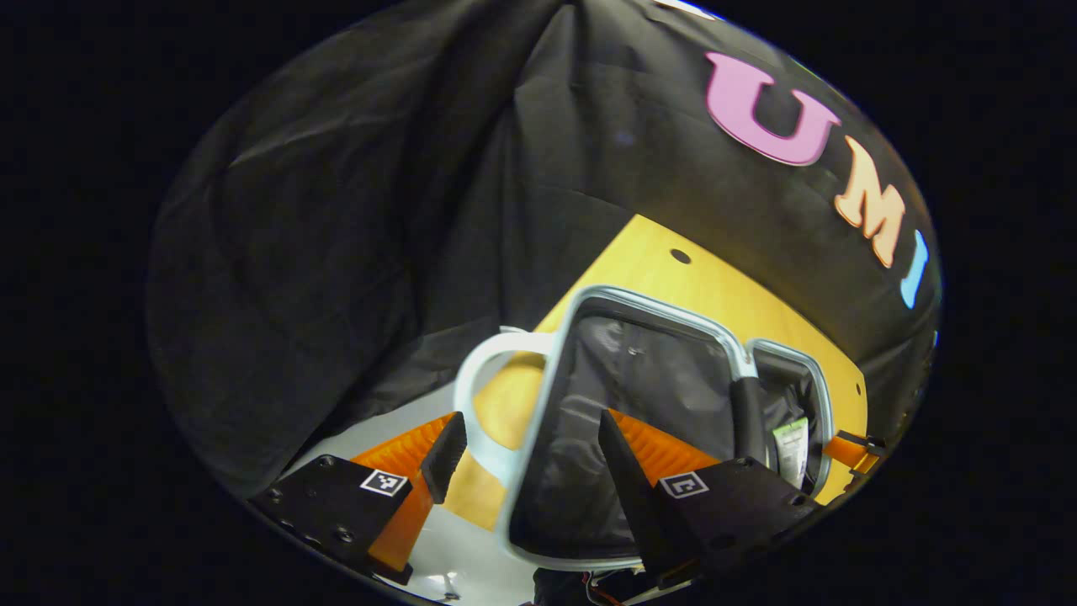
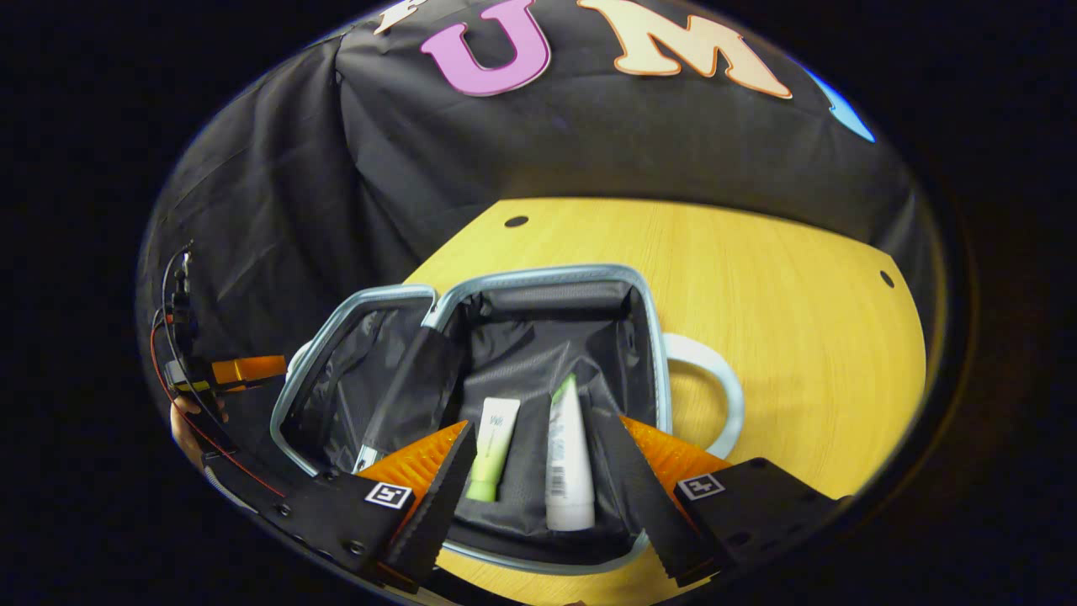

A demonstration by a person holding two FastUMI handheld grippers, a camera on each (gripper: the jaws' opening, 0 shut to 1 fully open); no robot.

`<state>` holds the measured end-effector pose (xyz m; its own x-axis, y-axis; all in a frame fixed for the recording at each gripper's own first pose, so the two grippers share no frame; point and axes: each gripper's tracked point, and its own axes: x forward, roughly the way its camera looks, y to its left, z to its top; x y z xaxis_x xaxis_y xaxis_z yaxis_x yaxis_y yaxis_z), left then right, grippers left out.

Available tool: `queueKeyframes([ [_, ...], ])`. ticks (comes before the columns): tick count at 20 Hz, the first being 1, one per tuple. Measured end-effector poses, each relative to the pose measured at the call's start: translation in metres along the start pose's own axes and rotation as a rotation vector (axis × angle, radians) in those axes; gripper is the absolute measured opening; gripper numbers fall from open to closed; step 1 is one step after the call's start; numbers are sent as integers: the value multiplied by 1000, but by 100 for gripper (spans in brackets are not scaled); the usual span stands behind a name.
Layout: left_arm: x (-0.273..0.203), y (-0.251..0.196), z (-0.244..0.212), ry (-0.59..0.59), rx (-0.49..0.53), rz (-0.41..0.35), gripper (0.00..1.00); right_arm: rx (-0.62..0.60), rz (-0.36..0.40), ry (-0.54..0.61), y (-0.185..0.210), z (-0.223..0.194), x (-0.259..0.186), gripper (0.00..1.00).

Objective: First open the suitcase, pack the skin care products into it, and then close the suitcase.

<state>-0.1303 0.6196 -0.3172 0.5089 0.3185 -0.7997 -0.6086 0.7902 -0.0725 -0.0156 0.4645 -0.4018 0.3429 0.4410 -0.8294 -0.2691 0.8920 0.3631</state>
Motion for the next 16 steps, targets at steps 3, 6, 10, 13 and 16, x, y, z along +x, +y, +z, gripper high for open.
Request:
queueKeyframes([
  [3,23,36,8,10,-50,50,93,17,-17,-57,-7,19,-7,98],
  [6,48,50,9,41,-88,39,89,22,-43,-84,-16,29,-14,93],
  [10,80,42,-5,126,-92,-7,46,26,-81,-100,-28,32,-20,98],
  [13,90,40,-14,179,-28,7,17,12,-104,-114,-38,35,-24,98],
  [16,84,36,-6,149,8,14,9,-11,-122,-143,-47,38,-33,98],
])
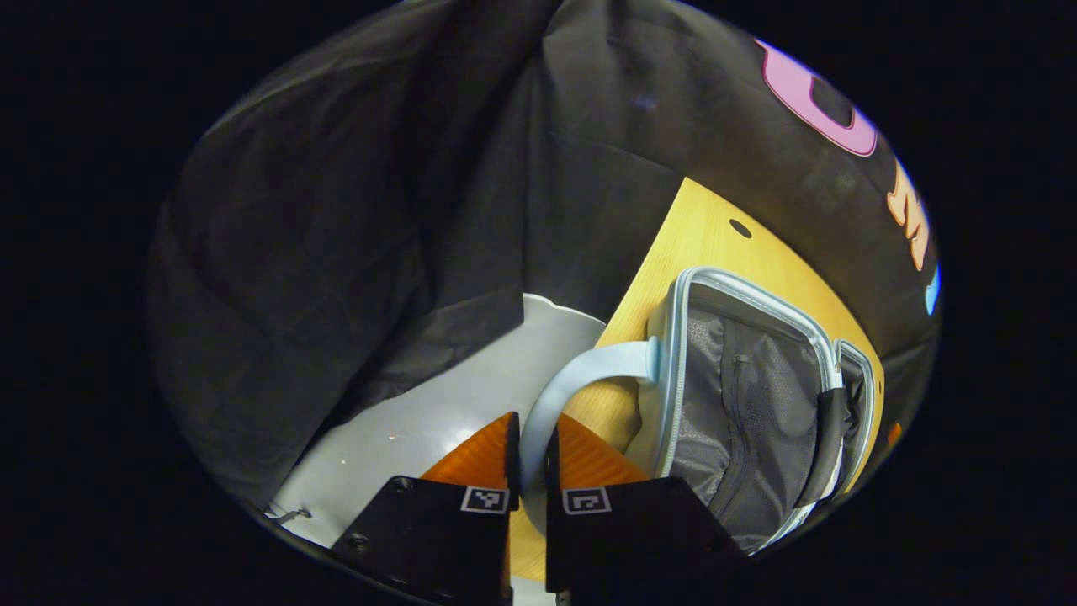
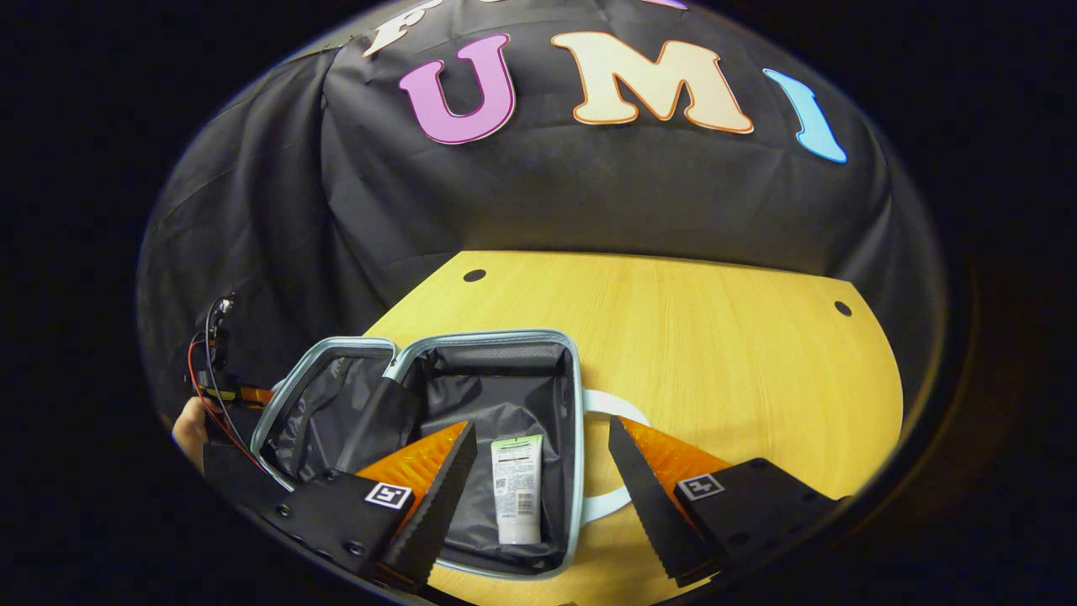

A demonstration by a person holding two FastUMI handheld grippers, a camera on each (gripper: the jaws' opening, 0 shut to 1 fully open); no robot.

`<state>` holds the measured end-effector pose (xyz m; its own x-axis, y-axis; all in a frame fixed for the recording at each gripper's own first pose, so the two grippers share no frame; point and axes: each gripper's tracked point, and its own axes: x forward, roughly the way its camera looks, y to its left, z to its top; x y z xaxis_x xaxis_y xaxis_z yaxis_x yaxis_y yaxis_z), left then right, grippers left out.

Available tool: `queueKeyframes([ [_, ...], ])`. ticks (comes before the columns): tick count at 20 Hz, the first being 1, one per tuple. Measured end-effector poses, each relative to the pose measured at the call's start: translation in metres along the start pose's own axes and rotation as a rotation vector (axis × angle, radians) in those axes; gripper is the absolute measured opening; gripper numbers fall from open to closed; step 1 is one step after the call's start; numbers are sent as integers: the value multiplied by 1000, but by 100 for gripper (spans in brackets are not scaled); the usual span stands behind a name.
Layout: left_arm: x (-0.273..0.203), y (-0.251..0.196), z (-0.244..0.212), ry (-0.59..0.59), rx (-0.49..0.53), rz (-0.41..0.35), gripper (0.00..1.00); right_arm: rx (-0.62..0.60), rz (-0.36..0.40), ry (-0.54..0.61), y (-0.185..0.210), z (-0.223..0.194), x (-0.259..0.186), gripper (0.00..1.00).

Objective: First open the suitcase, pack the skin care products into it, and then close the suitcase.

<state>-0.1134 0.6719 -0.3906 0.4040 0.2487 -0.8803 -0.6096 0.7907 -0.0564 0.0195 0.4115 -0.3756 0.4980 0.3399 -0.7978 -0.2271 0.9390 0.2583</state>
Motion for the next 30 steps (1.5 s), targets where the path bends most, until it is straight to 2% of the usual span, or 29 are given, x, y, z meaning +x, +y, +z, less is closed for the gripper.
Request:
queueKeyframes([
  [2,-14,-9,6,-30,2,-11,1,-3,-1,-24,-6,2,-8,98],
  [7,-77,-27,47,-189,129,7,0,-45,7,-102,-22,12,-27,98],
  [10,-129,-58,69,-253,148,-24,0,-86,26,-151,-30,17,-43,98],
  [11,-144,-72,75,-282,172,-32,0,-93,35,-165,-33,18,-49,94],
  [12,-155,-87,76,-299,192,-34,0,-98,47,-173,-35,17,-54,94],
  [13,-166,-106,81,-323,219,-48,0,-103,58,-176,-38,16,-57,98],
  [15,-188,-135,86,-362,247,-71,0,-107,73,-180,-47,13,-65,98],
  [22,-240,-251,84,-436,273,-242,1,-105,104,-217,-80,15,-88,98],
  [30,-249,-390,41,-407,309,-511,0,-63,54,-249,-139,19,-109,98],
])
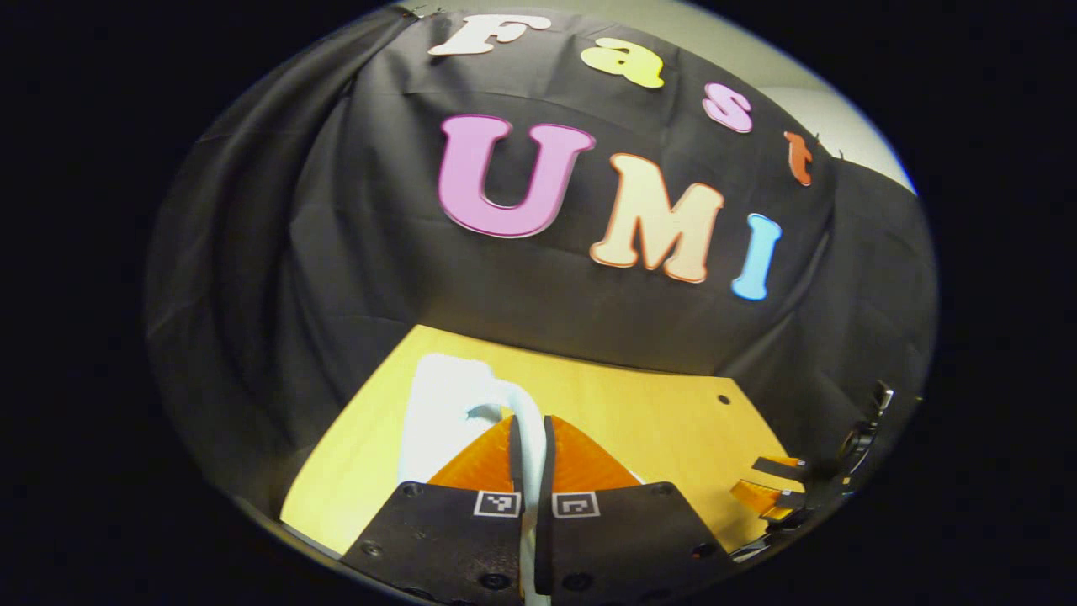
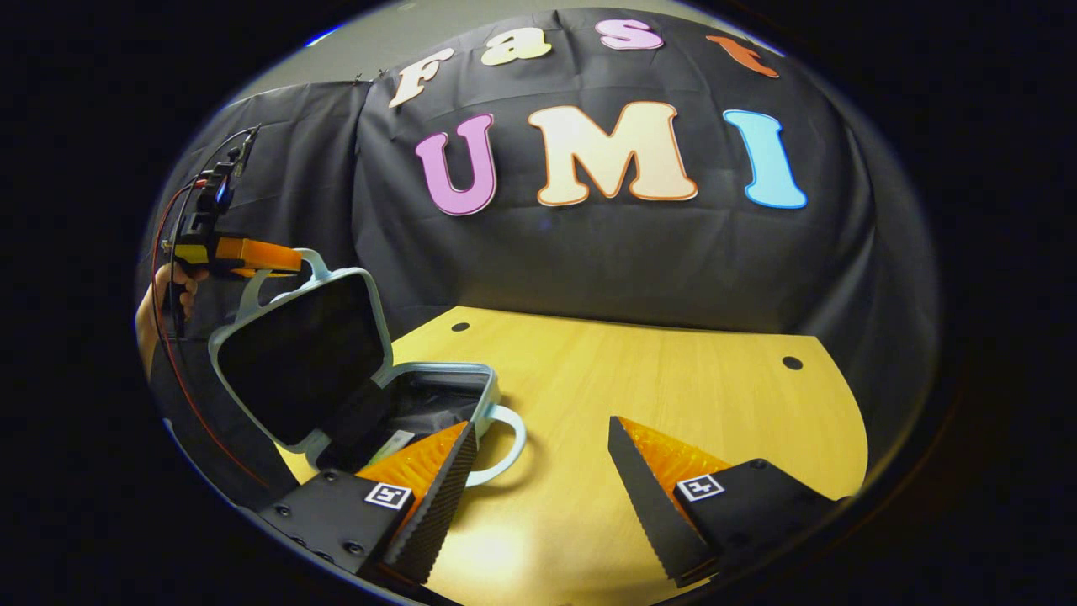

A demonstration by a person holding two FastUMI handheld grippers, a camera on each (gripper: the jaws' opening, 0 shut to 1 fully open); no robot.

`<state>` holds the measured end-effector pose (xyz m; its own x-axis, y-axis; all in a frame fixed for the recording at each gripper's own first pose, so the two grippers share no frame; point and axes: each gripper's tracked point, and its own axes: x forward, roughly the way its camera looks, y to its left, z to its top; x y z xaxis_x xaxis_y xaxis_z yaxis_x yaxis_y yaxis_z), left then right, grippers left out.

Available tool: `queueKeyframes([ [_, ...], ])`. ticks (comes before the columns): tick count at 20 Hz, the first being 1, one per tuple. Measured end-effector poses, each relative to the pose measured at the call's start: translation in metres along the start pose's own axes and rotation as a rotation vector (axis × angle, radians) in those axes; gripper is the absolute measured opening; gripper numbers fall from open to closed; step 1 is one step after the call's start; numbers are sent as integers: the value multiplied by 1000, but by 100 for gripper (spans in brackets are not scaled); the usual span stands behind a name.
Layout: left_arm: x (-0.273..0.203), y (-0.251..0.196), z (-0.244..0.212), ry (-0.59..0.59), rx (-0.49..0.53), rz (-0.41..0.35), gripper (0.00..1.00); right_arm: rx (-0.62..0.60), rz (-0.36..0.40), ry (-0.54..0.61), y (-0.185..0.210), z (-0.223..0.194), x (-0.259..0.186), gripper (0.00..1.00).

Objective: First open the suitcase, pack the skin care products into it, and then close the suitcase.

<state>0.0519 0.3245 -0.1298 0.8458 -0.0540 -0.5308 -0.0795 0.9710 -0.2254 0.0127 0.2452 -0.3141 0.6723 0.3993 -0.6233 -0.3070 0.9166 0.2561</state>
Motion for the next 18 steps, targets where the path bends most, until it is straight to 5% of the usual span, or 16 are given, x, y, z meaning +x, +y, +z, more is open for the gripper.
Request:
queueKeyframes([
  [8,62,-97,-83,166,17,-149,0,27,-91,-19,-61,2,-22,98],
  [18,113,-128,-203,345,113,-91,2,34,-178,-23,-122,-6,-61,98],
])
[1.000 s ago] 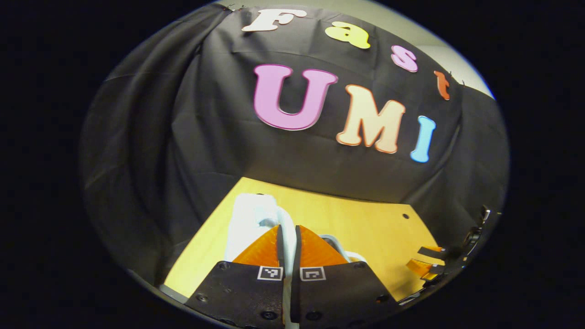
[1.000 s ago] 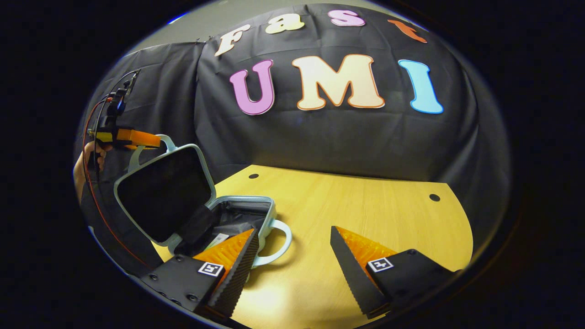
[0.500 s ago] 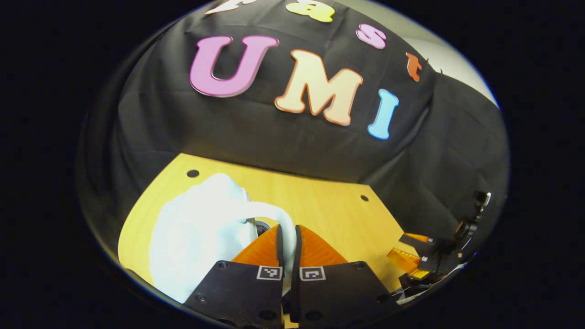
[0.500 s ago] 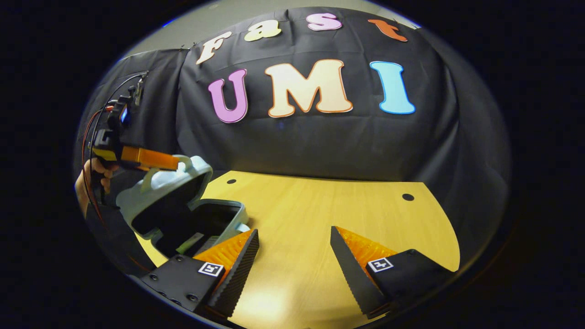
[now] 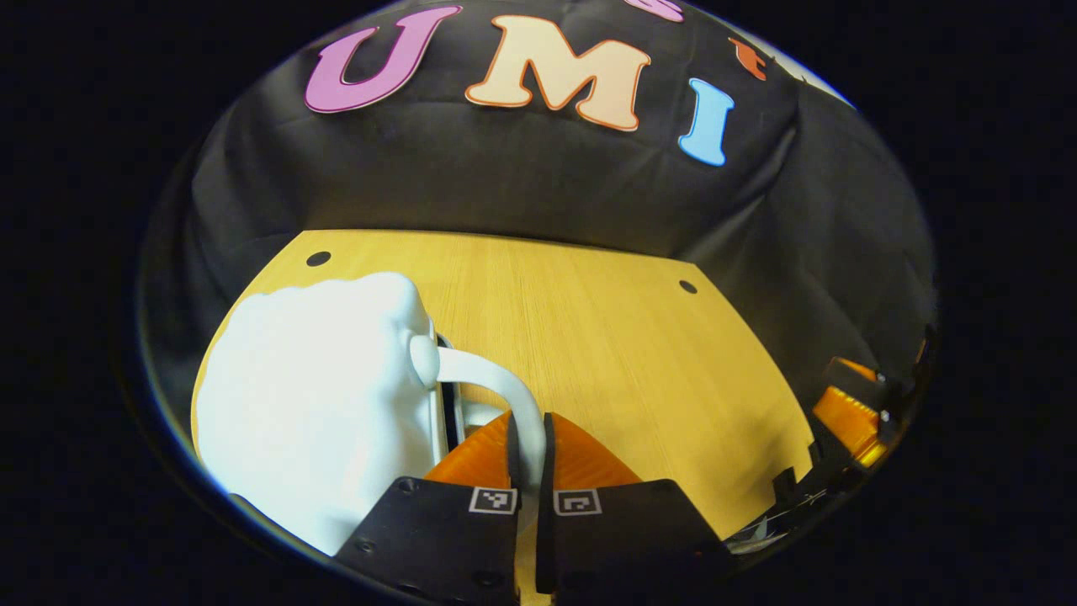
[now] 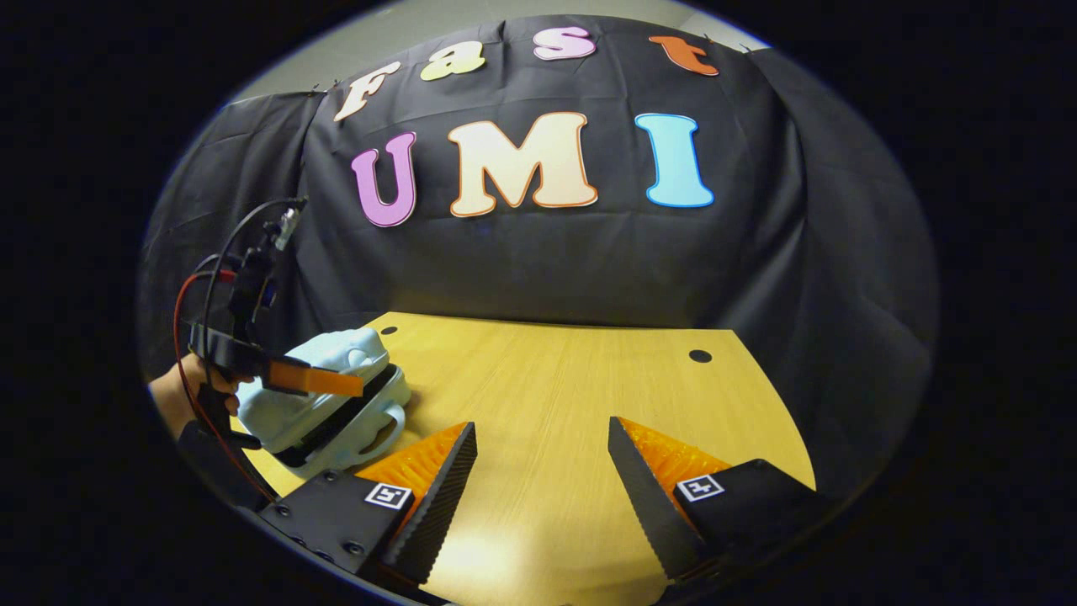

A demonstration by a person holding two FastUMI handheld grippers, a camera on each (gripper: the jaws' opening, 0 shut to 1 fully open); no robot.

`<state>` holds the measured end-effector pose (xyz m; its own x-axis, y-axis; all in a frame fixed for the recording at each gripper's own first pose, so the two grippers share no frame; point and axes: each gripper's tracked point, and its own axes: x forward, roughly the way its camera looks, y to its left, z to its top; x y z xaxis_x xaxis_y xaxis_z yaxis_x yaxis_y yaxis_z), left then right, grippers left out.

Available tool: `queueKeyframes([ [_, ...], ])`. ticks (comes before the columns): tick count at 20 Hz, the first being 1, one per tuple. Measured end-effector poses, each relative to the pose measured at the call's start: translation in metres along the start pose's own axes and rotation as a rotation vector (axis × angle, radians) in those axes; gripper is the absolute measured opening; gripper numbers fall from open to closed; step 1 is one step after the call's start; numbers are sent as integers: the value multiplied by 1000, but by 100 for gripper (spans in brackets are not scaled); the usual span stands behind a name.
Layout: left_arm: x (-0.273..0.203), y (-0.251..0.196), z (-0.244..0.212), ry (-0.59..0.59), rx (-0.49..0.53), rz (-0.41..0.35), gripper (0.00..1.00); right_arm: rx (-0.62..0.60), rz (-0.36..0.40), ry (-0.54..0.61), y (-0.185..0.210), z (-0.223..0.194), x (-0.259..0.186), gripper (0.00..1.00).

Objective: First open the suitcase, pack the skin care products into it, and then close the suitcase.

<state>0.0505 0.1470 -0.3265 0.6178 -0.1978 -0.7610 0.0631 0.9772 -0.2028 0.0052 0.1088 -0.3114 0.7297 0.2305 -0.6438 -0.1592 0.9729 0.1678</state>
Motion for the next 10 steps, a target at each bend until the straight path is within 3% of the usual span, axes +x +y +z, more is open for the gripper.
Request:
queueKeyframes([
  [2,12,-2,-15,22,5,48,10,2,2,-16,-11,5,-6,98],
  [4,10,-8,-13,-27,-2,86,19,4,11,-59,-21,19,-11,98],
  [8,-33,-39,38,-268,51,202,100,19,21,-218,-36,74,-27,98],
  [10,-74,-46,75,-431,82,298,98,7,7,-327,-41,110,-40,98],
])
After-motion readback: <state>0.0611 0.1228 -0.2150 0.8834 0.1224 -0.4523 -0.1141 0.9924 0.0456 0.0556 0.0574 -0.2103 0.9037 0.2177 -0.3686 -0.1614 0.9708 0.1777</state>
